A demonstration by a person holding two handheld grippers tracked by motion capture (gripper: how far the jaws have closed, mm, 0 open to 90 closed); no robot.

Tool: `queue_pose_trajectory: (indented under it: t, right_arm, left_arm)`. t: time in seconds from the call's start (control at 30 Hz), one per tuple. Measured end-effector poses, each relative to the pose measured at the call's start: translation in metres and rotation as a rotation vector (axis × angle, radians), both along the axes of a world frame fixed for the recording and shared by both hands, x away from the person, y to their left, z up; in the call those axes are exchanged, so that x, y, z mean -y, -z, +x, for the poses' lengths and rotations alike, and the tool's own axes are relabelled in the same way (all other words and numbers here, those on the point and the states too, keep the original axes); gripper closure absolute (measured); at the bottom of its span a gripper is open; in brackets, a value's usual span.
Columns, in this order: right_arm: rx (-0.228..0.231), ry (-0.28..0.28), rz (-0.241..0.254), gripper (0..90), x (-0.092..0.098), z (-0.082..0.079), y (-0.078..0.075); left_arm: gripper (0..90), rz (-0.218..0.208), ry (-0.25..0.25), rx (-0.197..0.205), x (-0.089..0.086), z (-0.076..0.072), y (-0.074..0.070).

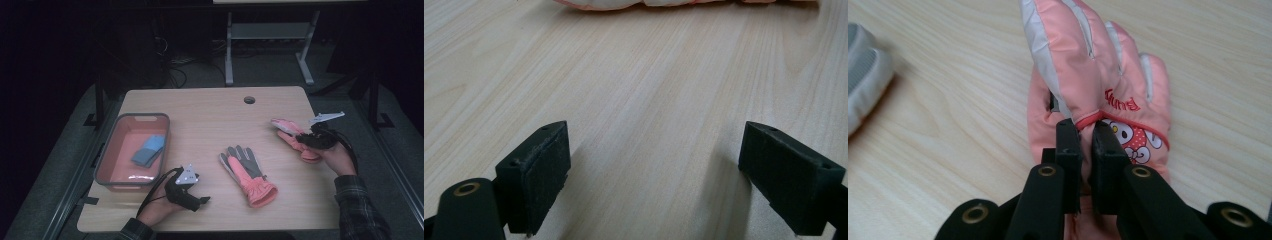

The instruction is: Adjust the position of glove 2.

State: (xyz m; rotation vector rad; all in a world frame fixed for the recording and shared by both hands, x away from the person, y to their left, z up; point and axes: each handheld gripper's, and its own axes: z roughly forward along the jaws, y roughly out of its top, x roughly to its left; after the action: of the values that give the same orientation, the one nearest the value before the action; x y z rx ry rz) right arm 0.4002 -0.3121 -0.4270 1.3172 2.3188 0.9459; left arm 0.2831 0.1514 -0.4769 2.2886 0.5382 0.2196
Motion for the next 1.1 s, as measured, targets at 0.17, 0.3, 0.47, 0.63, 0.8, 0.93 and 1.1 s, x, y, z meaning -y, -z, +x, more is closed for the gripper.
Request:
queue_pose_trajectory:
  t: [0.17,0.3,0.47,0.63,0.8,0.93,1.1]
  right_arm:
    - [0.02,0.003,0.022,84.9,-0.002,-0.009,-0.015]
    - [0.028,0.0,0.04,84.9,-0.006,-0.017,-0.025]
    - [0.028,-0.025,0.064,84.7,-0.02,-0.031,-0.038]
    - [0.041,-0.078,0.079,84.6,-0.038,-0.046,-0.05]
    - [0.057,-0.159,0.091,84.6,-0.062,-0.057,-0.057]
    - [0.053,-0.213,0.081,84.6,-0.082,-0.065,-0.061]
    - [0.065,-0.271,0.071,84.5,-0.102,-0.075,-0.065]
  left_arm:
    - [12.6,0.0,0.0,0.0,0.0,0.0,0.0]
    - [12.6,0.0,0.0,0.0,0.0,0.0,0.0]
    - [12.6,0.0,0.0,0.0,0.0,0.0,0.0]
    - [12.6,0.0,0.0,0.0,0.0,0.0,0.0]
    - [12.6,-0.002,-0.001,0.003,0.0,0.0,0.0]
    - [12.6,0.006,0.003,0.005,0.0,0.0,0.0]
    - [12.6,-0.003,-0.003,0.001,0.0,0.0,0.0]
